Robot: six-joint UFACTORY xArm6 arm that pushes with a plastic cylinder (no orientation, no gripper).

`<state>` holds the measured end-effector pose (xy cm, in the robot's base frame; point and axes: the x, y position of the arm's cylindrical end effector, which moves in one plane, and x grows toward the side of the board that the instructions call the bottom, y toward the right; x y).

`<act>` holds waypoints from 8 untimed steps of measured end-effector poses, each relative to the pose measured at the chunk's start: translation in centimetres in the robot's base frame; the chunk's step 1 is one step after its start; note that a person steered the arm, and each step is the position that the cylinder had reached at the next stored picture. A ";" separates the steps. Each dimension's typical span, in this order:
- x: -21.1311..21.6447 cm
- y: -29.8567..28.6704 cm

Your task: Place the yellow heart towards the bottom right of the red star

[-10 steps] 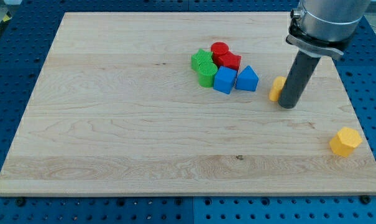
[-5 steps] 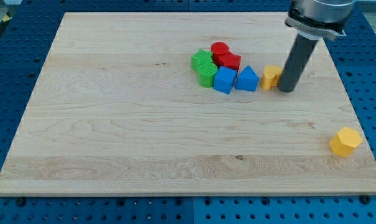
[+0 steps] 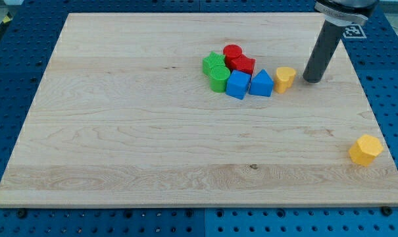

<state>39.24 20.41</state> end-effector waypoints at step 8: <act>-1.7 -4.9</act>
<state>37.56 15.49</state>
